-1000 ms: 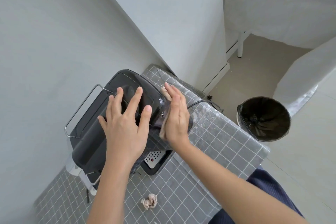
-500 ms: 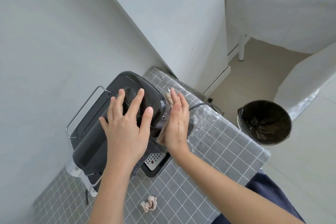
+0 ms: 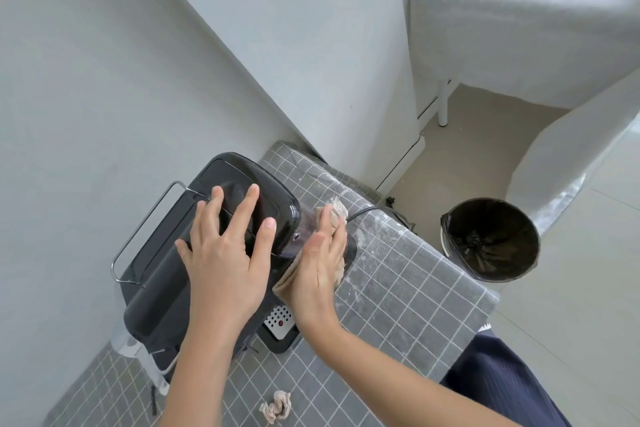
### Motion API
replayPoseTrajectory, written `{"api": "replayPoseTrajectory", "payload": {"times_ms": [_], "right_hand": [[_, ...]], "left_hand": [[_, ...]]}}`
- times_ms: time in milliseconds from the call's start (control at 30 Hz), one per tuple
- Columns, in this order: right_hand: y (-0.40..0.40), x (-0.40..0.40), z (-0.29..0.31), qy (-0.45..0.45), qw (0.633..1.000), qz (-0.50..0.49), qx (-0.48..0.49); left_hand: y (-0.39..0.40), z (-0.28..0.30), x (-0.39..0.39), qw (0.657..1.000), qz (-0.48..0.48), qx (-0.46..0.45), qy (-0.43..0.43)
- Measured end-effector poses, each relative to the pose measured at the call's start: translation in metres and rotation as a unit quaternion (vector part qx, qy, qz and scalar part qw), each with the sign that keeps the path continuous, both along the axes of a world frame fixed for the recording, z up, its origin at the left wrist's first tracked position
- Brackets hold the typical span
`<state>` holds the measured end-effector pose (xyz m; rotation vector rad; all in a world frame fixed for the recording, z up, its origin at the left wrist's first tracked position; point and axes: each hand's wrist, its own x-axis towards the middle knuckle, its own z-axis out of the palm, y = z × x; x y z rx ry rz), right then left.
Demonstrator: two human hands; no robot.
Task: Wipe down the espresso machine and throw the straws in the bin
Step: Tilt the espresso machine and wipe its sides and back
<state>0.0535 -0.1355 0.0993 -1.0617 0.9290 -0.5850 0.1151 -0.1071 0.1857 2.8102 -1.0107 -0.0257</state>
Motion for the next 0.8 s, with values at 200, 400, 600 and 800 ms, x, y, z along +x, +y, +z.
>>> {"api": "replayPoseTrajectory", "payload": {"times_ms": [200, 400, 600, 800], "right_hand": [[-0.052, 0.014, -0.071, 0.002, 0.999, 0.019, -0.035], [-0.042, 0.008, -0.111, 0.060, 0.998, 0.022, 0.005], [0.005, -0.012, -0.096, 0.063, 0.998, 0.019, 0.021], [0.027, -0.026, -0.092, 0.055, 0.995, 0.072, 0.033]], "left_hand": [[-0.001, 0.000, -0.001, 1.000, 0.000, 0.001, 0.002], [0.000, 0.000, -0.002, 1.000, -0.001, 0.005, -0.005], [-0.001, 0.001, -0.002, 1.000, 0.003, 0.013, -0.003], [-0.001, 0.003, -0.003, 1.000, 0.000, 0.015, 0.001]]}}
